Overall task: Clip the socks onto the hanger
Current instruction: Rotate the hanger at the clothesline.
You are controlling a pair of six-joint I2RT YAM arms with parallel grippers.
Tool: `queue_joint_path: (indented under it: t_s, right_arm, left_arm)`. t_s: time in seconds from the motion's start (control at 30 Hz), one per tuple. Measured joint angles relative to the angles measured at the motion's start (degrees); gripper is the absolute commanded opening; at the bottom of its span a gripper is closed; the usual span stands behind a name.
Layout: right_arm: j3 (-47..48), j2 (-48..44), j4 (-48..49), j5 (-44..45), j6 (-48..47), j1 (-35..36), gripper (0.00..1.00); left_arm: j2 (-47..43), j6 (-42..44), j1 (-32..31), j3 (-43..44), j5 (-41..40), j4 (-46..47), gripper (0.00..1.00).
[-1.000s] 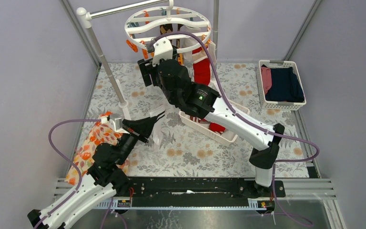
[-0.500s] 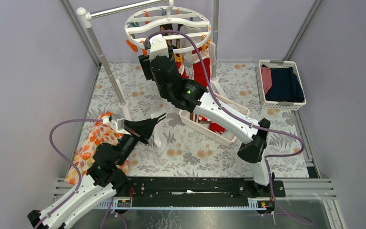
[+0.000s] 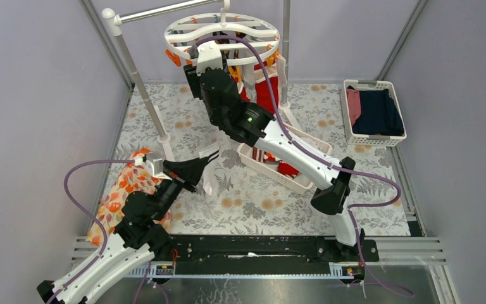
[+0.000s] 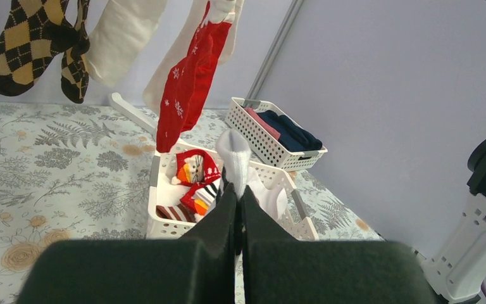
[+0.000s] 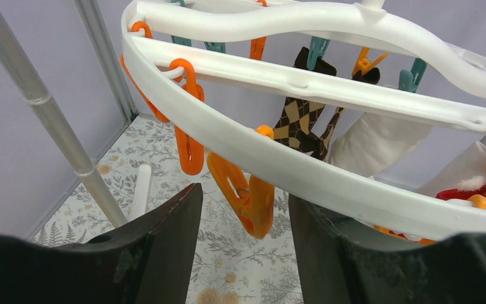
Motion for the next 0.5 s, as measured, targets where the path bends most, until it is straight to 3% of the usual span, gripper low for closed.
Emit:
queue_joint_path:
  t_s: [0.33, 0.5]
  right_arm:
    - [0.0, 0.0, 0.9, 0.2, -0.2, 0.0, 0.44]
    - [-0.1, 0.0, 1.2, 0.1, 0.2, 0.0, 0.51]
  left_arm:
    - [-0.1, 0.0, 0.0, 0.0, 0.0, -0.5, 0.0]
    - [-0.2, 0.0, 0.0, 0.0, 0.0, -0.6, 0.0]
